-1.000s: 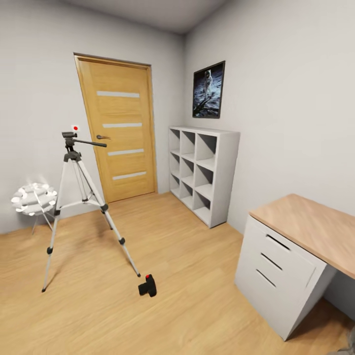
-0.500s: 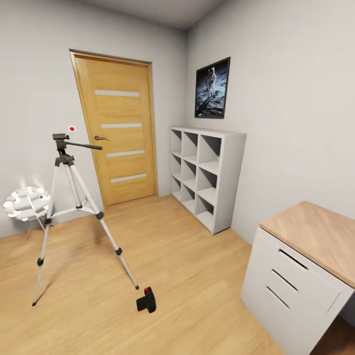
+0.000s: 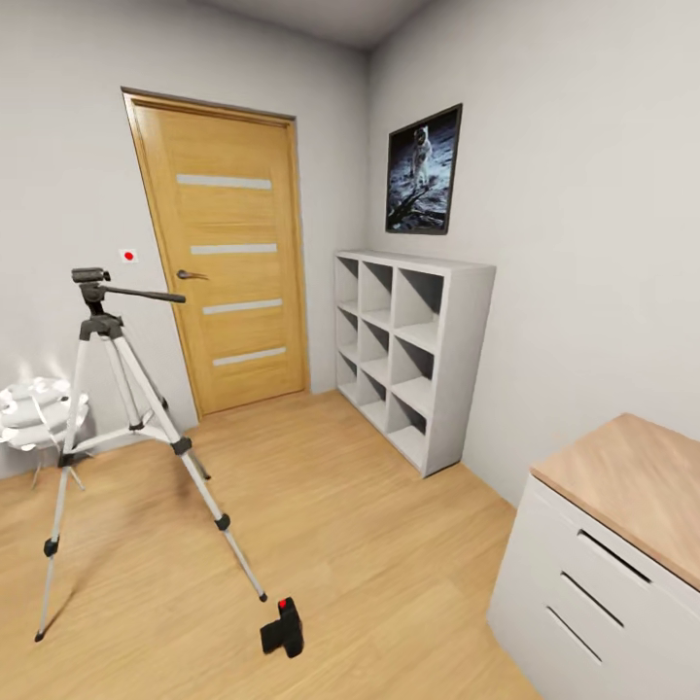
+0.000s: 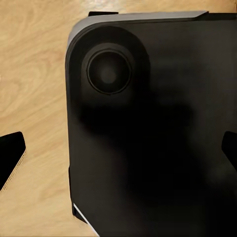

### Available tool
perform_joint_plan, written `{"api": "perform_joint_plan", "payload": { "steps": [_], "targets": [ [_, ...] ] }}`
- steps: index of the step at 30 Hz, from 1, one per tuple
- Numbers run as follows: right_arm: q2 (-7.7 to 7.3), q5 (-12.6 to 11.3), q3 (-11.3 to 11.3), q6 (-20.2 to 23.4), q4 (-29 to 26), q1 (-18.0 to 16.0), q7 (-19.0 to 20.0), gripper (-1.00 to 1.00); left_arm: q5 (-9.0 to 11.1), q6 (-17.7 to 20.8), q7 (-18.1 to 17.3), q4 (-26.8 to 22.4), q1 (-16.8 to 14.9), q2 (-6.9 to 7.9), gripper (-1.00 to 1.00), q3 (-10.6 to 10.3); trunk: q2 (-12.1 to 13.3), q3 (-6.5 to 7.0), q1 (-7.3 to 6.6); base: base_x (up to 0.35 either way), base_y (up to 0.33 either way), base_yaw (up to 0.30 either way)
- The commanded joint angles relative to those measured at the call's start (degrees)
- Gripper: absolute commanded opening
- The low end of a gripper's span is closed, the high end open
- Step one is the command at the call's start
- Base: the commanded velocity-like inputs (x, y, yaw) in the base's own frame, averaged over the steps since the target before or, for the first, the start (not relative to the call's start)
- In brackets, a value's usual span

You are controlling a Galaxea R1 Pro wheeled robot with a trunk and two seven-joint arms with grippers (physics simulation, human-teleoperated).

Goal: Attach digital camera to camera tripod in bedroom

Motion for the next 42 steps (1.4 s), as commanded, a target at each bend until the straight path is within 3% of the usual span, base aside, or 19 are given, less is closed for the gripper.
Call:
{"api": "perform_joint_plan", "payload": {
  "steps": [1,42],
  "targets": [
    [0.0,-0.1,0.0,-0.3,0.1,0.0,0.0,1.0,0.1,-0.1,0.0,0.0,0.0,-0.01,1.0,0.1,0.0,-0.03,0.04,0.323,0.0,0.0],
    [0.0,-0.1,0.0,-0.3,0.1,0.0,0.0,1.0,0.1,-0.2,0.0,0.0,0.0,-0.09,1.0,0.1,0.0,-0.03,0.04,0.303,0.0,0.0]
  ]
}}
